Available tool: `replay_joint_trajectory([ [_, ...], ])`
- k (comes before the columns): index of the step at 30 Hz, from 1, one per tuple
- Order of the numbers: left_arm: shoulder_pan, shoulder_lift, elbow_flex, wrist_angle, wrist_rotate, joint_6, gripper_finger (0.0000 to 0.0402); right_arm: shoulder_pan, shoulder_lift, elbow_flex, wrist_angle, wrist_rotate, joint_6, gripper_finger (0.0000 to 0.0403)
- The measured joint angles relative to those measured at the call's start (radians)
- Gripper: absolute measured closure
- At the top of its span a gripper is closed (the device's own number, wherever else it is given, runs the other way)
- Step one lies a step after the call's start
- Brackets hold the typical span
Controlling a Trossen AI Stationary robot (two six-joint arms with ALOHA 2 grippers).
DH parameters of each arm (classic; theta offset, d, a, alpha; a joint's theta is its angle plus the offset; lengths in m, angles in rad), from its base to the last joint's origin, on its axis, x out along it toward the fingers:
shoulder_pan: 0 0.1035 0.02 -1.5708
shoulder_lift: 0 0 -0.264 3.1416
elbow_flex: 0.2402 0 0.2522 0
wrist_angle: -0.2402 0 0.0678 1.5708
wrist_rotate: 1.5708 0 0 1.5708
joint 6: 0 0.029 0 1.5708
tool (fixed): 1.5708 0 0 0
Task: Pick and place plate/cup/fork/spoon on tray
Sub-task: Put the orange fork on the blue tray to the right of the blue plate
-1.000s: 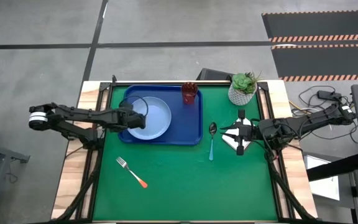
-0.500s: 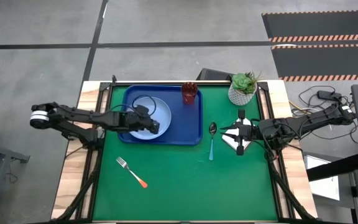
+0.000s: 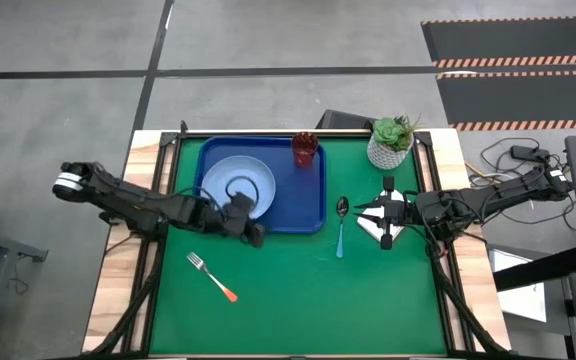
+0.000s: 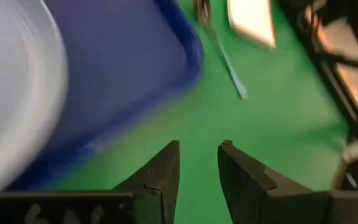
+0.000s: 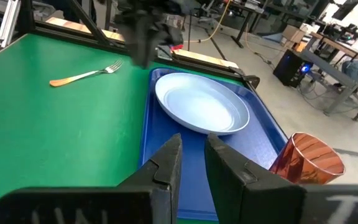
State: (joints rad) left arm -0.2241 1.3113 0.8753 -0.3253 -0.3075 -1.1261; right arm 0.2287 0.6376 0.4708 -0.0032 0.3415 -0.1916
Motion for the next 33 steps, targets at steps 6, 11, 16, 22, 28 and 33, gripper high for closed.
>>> replay_joint_trajectory([
  [6, -0.136, 0.160, 0.177, -0.283, 0.105, -0.267, 0.0351, 0.000, 0.000, 0.000, 0.021, 0.000, -0.071, 0.0344],
  [11, -0.237, 0.280, 0.271, -0.474, 0.233, -0.541, 0.0373, 0.000, 0.000, 0.022, 0.047, 0.000, -0.138, 0.0344],
  [16, -0.350, 0.315, 0.272, -0.478, 0.260, -0.797, 0.0369, 0.000, 0.000, 0.034, 0.046, 0.000, -0.191, 0.0344],
  [22, -0.455, 0.317, 0.221, -0.583, 0.271, -1.114, 0.0342, 0.000, 0.000, 0.049, 0.046, 0.000, -0.246, 0.0344],
  [28, -0.467, 0.327, 0.178, -0.616, 0.202, -1.215, 0.0299, 0.000, 0.000, 0.065, 0.050, 0.000, -0.296, 0.0344],
  [33, -0.454, 0.335, 0.130, -0.641, 0.197, -1.201, 0.0269, 0.000, 0.000, 0.065, 0.073, 0.000, -0.329, 0.0344],
])
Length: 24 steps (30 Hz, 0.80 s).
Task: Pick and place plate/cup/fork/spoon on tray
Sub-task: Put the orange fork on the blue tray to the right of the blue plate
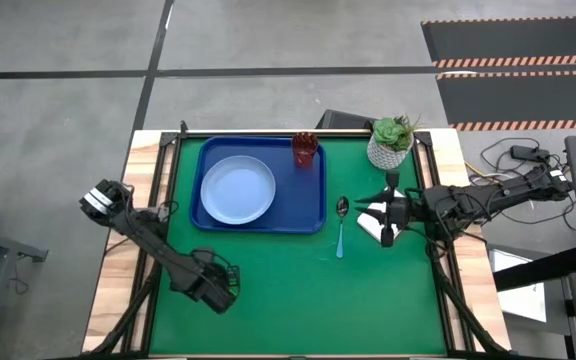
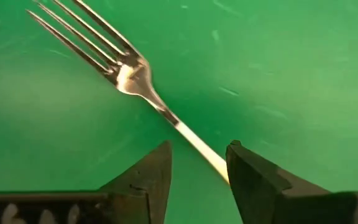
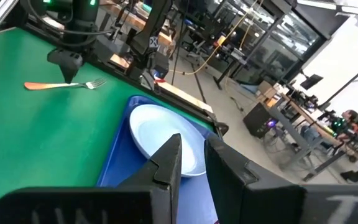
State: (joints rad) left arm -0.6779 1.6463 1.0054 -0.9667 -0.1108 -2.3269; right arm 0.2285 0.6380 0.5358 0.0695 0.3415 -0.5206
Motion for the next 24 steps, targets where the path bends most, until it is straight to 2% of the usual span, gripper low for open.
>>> replay_joint_trajectory([
  [11, 0.013, 0.000, -0.078, -0.011, 0.008, 0.002, 0.0263, 0.000, 0.007, 0.000, 0.017, 0.000, -0.029, 0.0344],
  [24, 0.017, 0.036, -0.078, -0.003, 0.021, 0.003, 0.0263, 0.000, 0.007, -0.001, -0.020, 0.000, 0.011, 0.0344],
])
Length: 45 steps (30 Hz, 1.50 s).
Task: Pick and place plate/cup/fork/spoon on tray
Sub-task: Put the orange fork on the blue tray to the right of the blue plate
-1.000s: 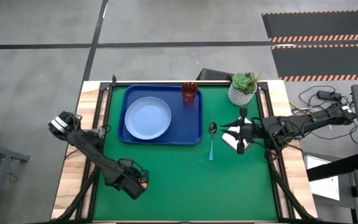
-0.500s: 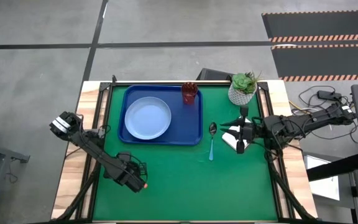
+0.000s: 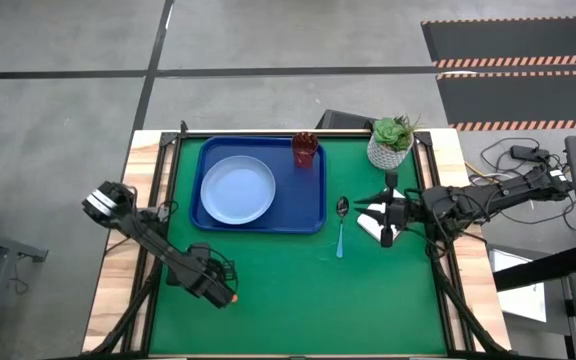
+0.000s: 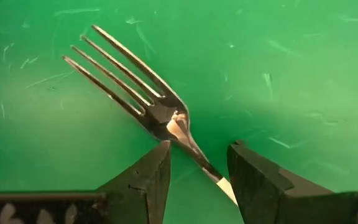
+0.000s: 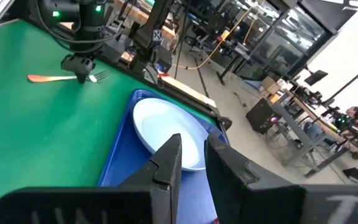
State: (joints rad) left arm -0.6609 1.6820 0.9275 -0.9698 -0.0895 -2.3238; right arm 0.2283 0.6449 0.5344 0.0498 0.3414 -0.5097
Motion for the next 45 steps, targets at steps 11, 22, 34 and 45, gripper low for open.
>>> replay_joint_trajectory([
  [11, -0.001, 0.012, 0.004, 0.000, 0.008, 0.010, 0.0301, 0.000, 0.000, 0.000, -0.018, 0.000, 0.030, 0.0344],
  [22, 0.000, 0.012, 0.005, 0.006, 0.006, 0.027, 0.0393, 0.000, 0.000, 0.000, -0.024, 0.000, 0.044, 0.0344],
  [34, -0.001, -0.018, 0.097, -0.089, -0.087, 0.036, 0.0399, 0.000, 0.000, 0.000, -0.025, 0.001, 0.041, 0.0344],
  [45, 0.064, -0.061, 0.230, -0.111, -0.389, 0.155, 0.0400, 0.000, -0.005, 0.001, -0.052, 0.004, 0.038, 0.0344],
])
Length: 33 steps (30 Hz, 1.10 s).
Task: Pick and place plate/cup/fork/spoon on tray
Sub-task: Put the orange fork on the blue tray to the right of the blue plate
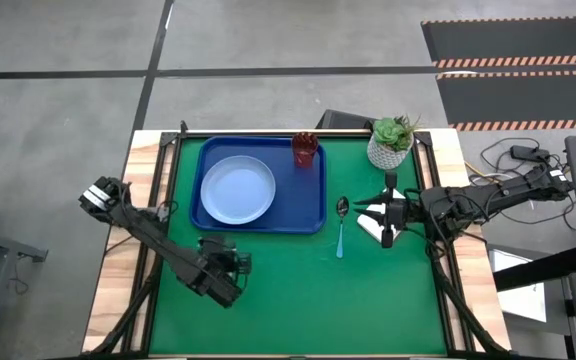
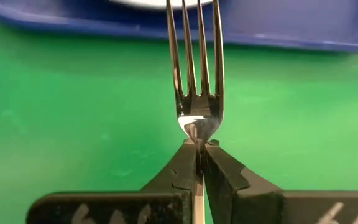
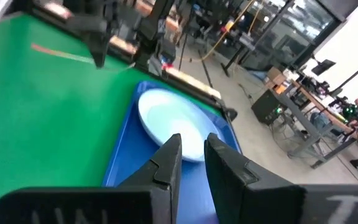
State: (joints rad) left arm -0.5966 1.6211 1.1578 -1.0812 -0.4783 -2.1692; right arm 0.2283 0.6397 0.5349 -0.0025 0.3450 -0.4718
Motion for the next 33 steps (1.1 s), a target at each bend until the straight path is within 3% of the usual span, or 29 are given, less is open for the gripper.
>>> replay_joint_trajectory([
  [9, 0.226, 0.000, 0.139, 0.105, -0.075, 0.439, 0.0400, 0.000, -0.052, 0.041, -0.145, 0.049, 0.101, 0.0344],
  [18, 0.442, -0.001, 0.151, 0.498, 0.008, 0.900, 0.0400, 0.000, -0.182, 0.046, -0.245, 0.047, 0.188, 0.0344],
  [27, 0.597, 0.000, 0.151, 0.683, 0.019, 1.119, 0.0400, 0.000, -0.231, 0.046, -0.265, 0.040, 0.238, 0.0344],
  [33, 0.679, 0.031, 0.151, 0.739, 0.035, 1.174, 0.0400, 0.000, -0.226, 0.046, -0.264, 0.040, 0.238, 0.0344],
])
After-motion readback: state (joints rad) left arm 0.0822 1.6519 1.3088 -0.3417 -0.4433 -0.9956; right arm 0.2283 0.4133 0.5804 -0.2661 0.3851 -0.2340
